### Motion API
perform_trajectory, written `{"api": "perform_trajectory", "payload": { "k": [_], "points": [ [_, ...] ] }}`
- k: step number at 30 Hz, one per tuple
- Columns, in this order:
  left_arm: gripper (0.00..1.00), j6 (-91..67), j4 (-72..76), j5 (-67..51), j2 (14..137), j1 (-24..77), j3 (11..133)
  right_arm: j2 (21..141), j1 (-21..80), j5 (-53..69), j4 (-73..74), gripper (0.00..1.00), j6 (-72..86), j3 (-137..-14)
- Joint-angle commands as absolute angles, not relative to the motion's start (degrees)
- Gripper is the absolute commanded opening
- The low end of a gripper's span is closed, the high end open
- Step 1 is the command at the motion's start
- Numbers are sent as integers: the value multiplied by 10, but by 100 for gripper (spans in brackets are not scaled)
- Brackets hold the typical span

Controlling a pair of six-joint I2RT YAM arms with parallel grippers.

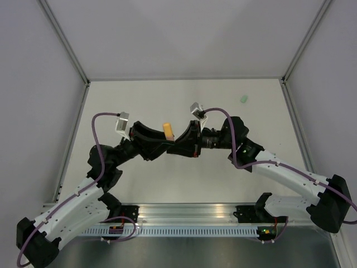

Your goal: Insert the pens into the pen caps

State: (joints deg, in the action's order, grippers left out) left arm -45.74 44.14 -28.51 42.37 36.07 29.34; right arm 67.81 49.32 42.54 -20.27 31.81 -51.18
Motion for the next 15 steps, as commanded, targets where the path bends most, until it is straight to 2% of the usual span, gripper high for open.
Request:
{"api": "perform_trajectory", "payload": {
  "k": [1,4,5,6,9,10,12,15],
  "points": [
    [55,-412,220,-337,414,384,358,647,463,316,-273,0,253,-537],
    [76,-378,110,-237,403,385,425,628,463,296,-237,0,228,-487],
    [93,-354,86,-214,402,385,439,624,463,281,-231,0,222,-458],
    [97,-346,66,-194,402,385,461,616,463,259,-215,0,222,-446],
    [100,-312,12,-143,406,385,472,622,463,217,-165,0,233,-419],
    [100,-305,6,-113,406,384,464,628,463,154,-137,0,240,-419],
    [100,-306,4,-47,405,384,427,669,463,68,-37,0,271,-435],
    [100,-302,26,49,406,385,361,749,463,-9,-2,0,302,-439]
  ]
}}
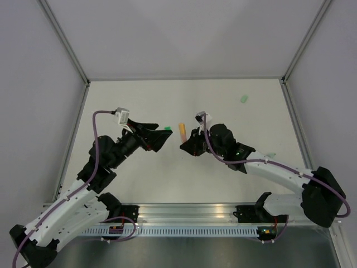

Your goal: Insert the pens into the pen caps

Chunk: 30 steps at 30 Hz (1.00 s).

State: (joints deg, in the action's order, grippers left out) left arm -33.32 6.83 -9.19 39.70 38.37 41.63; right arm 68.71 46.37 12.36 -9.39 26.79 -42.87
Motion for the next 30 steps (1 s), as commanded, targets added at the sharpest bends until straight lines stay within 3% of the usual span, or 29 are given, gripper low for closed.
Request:
{"api": "perform_trajectory", "payload": {
  "k": [1,5,11,18,30],
  "points": [
    [100,-301,32,74,406,385,343,773,463,-35,5,0,315,-446],
    [100,-310,7,175,404,384,314,894,463,-55,36,0,357,-476],
    [100,-301,-27,250,360,384,299,949,463,-93,41,4,398,-493],
    [100,-305,-27,253,354,384,297,973,463,-111,60,34,408,-509],
    [100,-301,-29,254,365,384,300,913,448,-153,140,53,392,-550]
  ]
}}
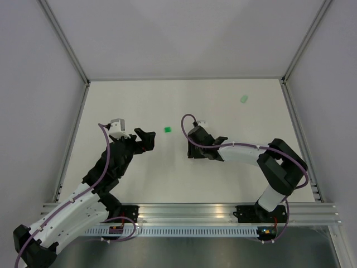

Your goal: Insert the pens into the pen caps

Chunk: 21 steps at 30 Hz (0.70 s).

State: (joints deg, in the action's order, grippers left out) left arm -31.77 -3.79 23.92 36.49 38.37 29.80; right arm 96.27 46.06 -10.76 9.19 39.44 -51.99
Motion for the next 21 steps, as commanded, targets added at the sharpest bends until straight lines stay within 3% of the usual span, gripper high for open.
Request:
{"api": "perform_trajectory", "payload": {
  "k": [1,6,12,15,21],
  "points": [
    [100,-300,-29,254,366,383,301,902,441,-172,150,55,393,-553],
    [100,-298,-26,256,365,384,296,832,361,-205,206,62,420,-556],
    [100,-295,-25,268,374,384,295,810,177,-278,324,64,420,-572],
    [100,-297,-22,261,383,384,297,804,51,-252,360,64,411,-559],
    [100,-300,-25,257,391,384,301,813,-57,-238,406,64,463,-529]
  ]
}}
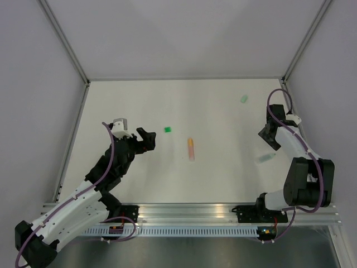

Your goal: Insert the pens into the pen caps

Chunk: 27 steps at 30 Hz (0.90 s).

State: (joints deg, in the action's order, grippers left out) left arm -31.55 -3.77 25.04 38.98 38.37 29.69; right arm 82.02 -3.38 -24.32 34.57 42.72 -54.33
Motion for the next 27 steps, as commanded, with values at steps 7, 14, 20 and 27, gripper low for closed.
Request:
{"api": "perform_trajectory", "payload": {
  "k": [7,14,20,27],
  "points": [
    [100,-306,-33,245,379,384,303,829,-59,-157,387,64,534,-493],
    [100,-310,-31,243,376,384,301,846,-59,-184,388,63,562,-481],
    [100,-310,-30,245,380,384,301,867,-60,-179,378,62,566,-478],
    [100,-310,-30,247,385,384,300,887,-59,-166,336,60,559,-459]
  ]
}}
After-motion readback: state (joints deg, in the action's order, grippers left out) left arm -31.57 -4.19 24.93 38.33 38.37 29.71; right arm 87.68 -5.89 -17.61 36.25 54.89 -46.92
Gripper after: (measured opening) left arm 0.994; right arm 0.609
